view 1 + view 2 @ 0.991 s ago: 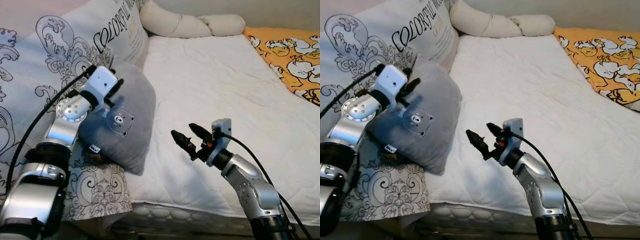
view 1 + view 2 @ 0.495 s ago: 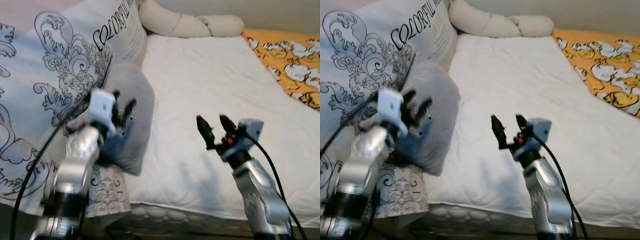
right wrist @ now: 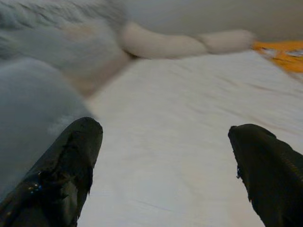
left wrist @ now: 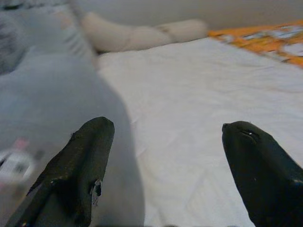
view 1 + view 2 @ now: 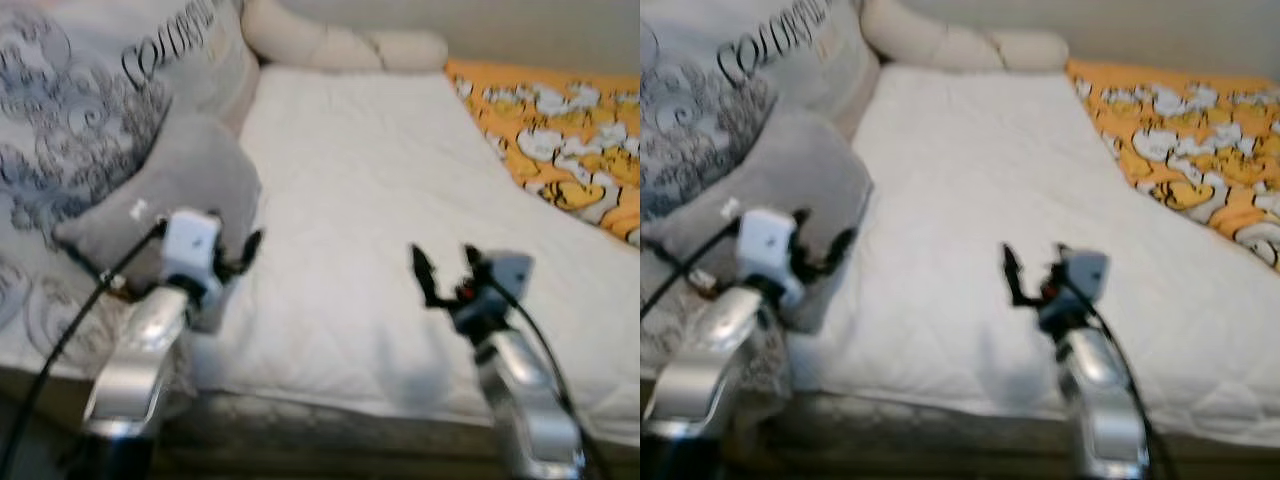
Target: Clean up the room
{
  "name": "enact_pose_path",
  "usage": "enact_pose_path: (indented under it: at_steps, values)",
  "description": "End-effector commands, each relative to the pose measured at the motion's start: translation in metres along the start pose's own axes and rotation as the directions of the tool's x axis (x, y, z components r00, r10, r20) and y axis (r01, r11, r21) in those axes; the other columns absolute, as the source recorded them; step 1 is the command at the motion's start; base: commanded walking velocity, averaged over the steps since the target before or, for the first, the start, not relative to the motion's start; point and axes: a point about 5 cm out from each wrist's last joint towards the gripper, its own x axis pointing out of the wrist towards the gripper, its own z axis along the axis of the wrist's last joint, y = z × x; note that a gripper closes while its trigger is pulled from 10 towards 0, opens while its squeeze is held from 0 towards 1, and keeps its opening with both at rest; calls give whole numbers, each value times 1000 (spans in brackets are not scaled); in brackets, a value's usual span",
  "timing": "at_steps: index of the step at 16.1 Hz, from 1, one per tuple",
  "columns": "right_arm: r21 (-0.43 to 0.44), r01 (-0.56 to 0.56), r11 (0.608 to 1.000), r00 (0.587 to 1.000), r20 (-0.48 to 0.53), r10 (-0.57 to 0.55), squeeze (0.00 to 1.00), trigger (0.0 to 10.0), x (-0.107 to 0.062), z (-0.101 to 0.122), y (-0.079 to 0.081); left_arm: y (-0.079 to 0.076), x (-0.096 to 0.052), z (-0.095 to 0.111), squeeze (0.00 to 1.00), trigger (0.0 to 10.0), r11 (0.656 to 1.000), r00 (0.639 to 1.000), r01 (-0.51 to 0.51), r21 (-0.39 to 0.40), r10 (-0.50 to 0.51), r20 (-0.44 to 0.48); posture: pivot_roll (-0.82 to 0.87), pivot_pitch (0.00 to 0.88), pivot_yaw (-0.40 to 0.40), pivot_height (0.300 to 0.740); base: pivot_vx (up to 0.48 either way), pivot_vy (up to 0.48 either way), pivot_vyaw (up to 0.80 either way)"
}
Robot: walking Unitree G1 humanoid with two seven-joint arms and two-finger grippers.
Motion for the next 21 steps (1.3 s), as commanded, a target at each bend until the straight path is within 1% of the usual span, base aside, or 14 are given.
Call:
enact_pose_path:
  at_steps: [1,3,5,7,8,9,10,11,12,13,15,17,18,21]
  values:
    - [20,23,1000,1000,7,-23,0,10000,-1,4,-9,-3,-2,4,1000,10000,1000,1000,-5,5,5,8,22,0,-29,740,0,-480,0]
    - [32,46,998,999,29,-46,0,10000,0,5,-12,0,-8,1,1000,10000,1000,1000,-23,16,23,-8,21,0,-30,740,0,-480,0]
    - [39,48,998,997,-55,-46,0,10000,0,-6,-12,4,-8,-2,1000,10000,999,999,-47,27,48,-22,18,0,-30,740,0,-480,0]
    - [13,100,995,992,-82,-98,0,10000,3,-10,-14,4,-6,-1,1000,10000,999,998,-53,4,53,-25,24,0,-34,740,0,-480,0]
    - [18,107,994,989,-99,-105,0,10000,4,-13,-14,4,-6,-3,1000,10000,998,997,-64,-22,63,-33,20,0,-31,740,0,-480,0]
    - [32,118,993,983,-146,-112,0,10000,6,-19,-14,6,-5,-7,1000,10000,995,995,-88,-55,86,-48,26,0,-32,740,0,-480,0]
    - [100,126,987,985,-134,-112,0,10000,9,-19,-12,11,-6,-15,1000,10000,992,991,-112,-64,107,-80,30,0,-30,740,0,-480,0]
    - [101,131,986,986,-120,-119,0,10000,13,-17,-13,13,-7,-19,1000,10000,994,989,-109,-21,107,-103,33,0,-27,740,0,-480,0]
    - [28,156,987,982,-112,-152,0,10000,19,-15,-14,16,-5,-19,1000,10000,994,989,-105,-9,103,-106,29,0,-23,740,0,-480,0]
    - [-4,142,990,984,-106,-142,0,10000,23,-13,-13,19,-4,-18,1000,10000,994,988,-112,-13,110,-105,22,0,-22,740,0,-480,0]
    - [57,105,993,989,-114,-98,0,10000,26,-16,-10,22,-1,-19,1000,10000,992,986,-124,-9,122,-111,12,0,-21,740,0,-480,0]
    - [69,146,987,978,-159,-134,0,10000,25,-25,-10,22,4,-18,1000,10000,993,987,-117,0,116,-112,21,0,-27,740,0,-480,0]
    - [105,163,981,977,-155,-146,0,10000,28,-26,-11,22,7,-17,1000,10000,994,987,-112,2,112,-112,23,0,-26,740,0,-480,0]
    - [80,127,989,979,-168,-112,0,10000,36,-28,-6,21,14,-17,1000,10000,995,988,-103,-1,102,-115,8,0,-9,740,0,-480,0]
